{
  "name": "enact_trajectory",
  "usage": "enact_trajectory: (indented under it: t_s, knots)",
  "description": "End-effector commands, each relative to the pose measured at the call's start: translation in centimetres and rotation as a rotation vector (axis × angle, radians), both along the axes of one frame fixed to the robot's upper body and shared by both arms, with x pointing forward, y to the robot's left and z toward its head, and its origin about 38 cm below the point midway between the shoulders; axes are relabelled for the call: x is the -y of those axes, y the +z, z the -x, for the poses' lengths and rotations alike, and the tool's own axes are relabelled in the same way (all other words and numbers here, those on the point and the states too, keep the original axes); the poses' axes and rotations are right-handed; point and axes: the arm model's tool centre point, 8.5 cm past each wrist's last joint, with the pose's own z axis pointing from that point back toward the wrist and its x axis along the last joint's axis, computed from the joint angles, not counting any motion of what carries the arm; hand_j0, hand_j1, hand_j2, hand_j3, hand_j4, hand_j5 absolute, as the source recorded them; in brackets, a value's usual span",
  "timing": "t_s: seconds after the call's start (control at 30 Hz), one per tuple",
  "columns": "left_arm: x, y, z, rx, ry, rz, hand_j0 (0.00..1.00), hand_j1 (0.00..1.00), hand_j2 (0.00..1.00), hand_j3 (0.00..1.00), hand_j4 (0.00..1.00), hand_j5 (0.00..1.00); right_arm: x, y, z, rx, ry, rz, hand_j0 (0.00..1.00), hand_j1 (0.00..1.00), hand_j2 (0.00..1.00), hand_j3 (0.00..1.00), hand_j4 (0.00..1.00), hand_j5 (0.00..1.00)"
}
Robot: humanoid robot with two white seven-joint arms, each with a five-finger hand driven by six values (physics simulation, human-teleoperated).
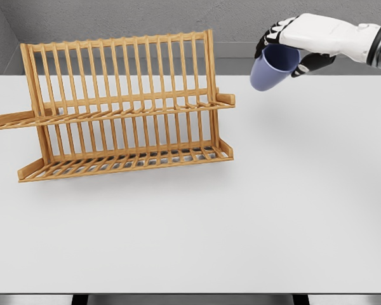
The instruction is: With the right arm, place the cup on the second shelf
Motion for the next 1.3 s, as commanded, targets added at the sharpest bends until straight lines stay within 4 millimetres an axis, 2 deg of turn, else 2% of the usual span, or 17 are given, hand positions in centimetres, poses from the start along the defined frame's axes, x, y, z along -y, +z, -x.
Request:
enact_trajectory:
  t_s: [0.0, 0.2, 0.27, 0.53, 0.77, 1.0, 1.03, 1.07, 1.27]
  knots:
    - [0.0, 0.0, 0.0, -0.001, 0.0, 0.0, 1.0, 1.0, 1.0, 1.0, 1.0, 1.0, -0.9, 0.6, 0.5, 0.02, 0.028, -0.007, 0.66, 0.66, 0.66, 0.66, 0.66, 0.66]
    - [0.0, 0.0, 0.0, 0.0, 0.0, 0.0, 1.0, 1.0, 1.0, 1.0, 1.0, 1.0, -3.5, 2.1, 2.0, 0.077, 0.114, -0.004, 0.66, 0.66, 0.66, 0.66, 0.66, 0.66]
    - [0.0, 0.0, 0.0, 0.0, 0.0, 0.0, 1.0, 1.0, 1.0, 1.0, 1.0, 1.0, -3.8, 2.4, 2.3, 0.087, 0.126, -0.003, 0.66, 0.66, 0.66, 0.66, 0.66, 0.66]
    - [0.0, 0.0, 0.0, -0.001, 0.0, 0.0, 1.0, 1.0, 1.0, 1.0, 1.0, 1.0, -7.3, 3.4, 4.6, 0.142, 0.243, -0.01, 0.66, 0.66, 0.66, 0.66, 0.66, 0.66]
    - [0.0, 0.0, 0.0, 0.0, 0.0, 0.0, 1.0, 1.0, 1.0, 1.0, 1.0, 1.0, -8.8, 3.5, 6.0, 0.16, 0.3, -0.004, 0.66, 0.66, 0.66, 0.66, 0.66, 0.66]
    - [0.0, 0.0, 0.0, 0.0, 0.0, 0.0, 1.0, 1.0, 1.0, 1.0, 1.0, 1.0, -10.3, 1.6, 6.0, 0.115, 0.329, 0.018, 0.67, 0.67, 0.67, 0.67, 0.67, 0.67]
    - [0.0, 0.0, 0.0, -0.001, 0.0, 0.0, 1.0, 1.0, 1.0, 1.0, 1.0, 1.0, -10.4, 1.5, 5.9, 0.111, 0.33, 0.021, 0.72, 0.72, 0.72, 0.72, 0.72, 0.72]
    - [0.0, 0.0, 0.0, 0.0, 0.0, 0.0, 1.0, 1.0, 1.0, 1.0, 1.0, 1.0, -10.4, 1.5, 5.9, 0.111, 0.33, 0.022, 0.99, 0.99, 0.99, 0.99, 0.99, 0.99]
    - [0.0, 0.0, 0.0, -0.001, 0.0, 0.0, 1.0, 1.0, 1.0, 1.0, 1.0, 1.0, -10.5, 1.2, 6.1, 0.107, 0.34, 0.027, 1.0, 1.0, 1.0, 1.0, 1.0, 1.0]
